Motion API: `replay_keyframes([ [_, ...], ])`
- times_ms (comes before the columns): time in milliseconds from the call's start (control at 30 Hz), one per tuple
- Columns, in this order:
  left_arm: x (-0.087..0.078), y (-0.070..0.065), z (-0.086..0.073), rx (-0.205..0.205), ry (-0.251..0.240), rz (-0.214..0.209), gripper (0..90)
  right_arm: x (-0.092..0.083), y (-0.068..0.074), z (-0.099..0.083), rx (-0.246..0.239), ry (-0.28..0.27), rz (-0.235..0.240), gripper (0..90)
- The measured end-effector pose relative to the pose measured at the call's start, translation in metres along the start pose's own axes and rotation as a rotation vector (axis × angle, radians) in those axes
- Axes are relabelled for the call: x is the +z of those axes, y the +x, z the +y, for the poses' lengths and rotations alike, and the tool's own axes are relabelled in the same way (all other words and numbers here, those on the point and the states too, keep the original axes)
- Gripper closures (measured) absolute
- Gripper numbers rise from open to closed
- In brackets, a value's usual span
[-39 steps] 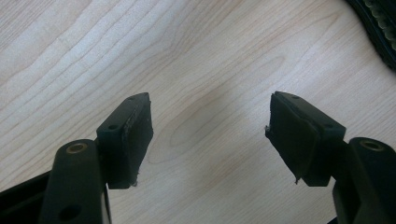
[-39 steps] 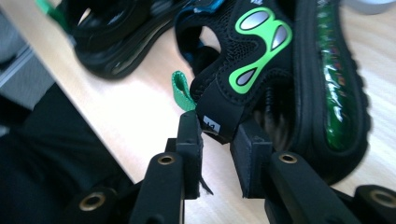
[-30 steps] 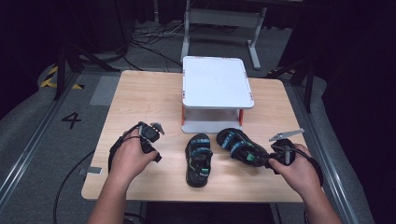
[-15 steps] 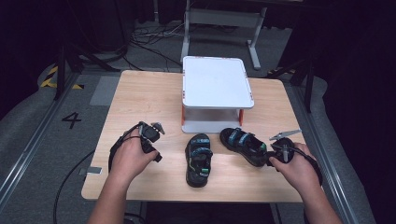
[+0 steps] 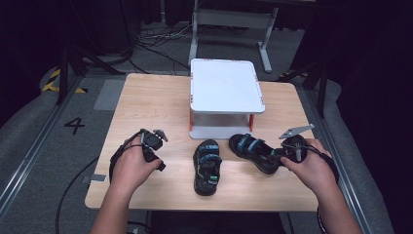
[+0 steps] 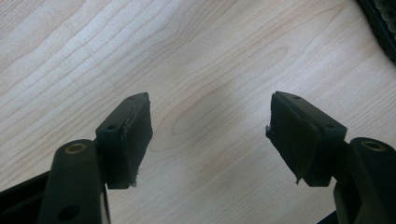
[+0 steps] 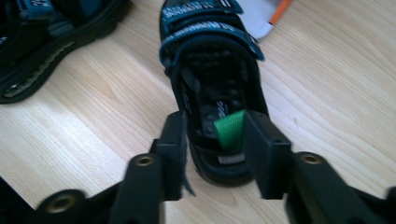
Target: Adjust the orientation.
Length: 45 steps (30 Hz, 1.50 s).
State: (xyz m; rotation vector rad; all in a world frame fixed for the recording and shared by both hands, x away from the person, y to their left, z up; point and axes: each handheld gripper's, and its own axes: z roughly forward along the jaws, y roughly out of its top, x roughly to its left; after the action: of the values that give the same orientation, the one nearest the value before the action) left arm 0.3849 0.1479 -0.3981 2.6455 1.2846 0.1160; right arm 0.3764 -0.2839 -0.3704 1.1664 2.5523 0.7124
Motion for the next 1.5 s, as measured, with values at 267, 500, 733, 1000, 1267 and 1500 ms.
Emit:
replay_keyframes([
  [267,0.001,0.0,-0.005,-0.005,0.0,-0.001,30.8,0.003,-0.004,0.002,-0.017,0.064,0.002,90.0],
  [500,-0.004,0.001,-0.012,-0.016,-0.009,0.003,30.9,0.003,-0.001,0.005,-0.032,0.067,-0.025,84.8],
  [733,-0.002,0.0,-0.011,-0.016,0.0,0.003,30.9,0.004,-0.003,0.006,-0.025,0.032,-0.057,56.7],
  [1000,-0.002,0.001,-0.012,-0.019,-0.002,0.003,30.9,0.01,-0.009,0.007,-0.025,0.057,-0.018,75.9],
  [1267,-0.003,0.001,-0.012,-0.016,-0.009,0.004,31.0,0.005,0.0,0.011,-0.034,0.003,0.032,86.5],
  [1500,-0.002,0.0,-0.01,-0.013,-0.009,0.0,31.1,-0.001,0.028,0.02,-0.099,-0.062,0.151,86.5],
])
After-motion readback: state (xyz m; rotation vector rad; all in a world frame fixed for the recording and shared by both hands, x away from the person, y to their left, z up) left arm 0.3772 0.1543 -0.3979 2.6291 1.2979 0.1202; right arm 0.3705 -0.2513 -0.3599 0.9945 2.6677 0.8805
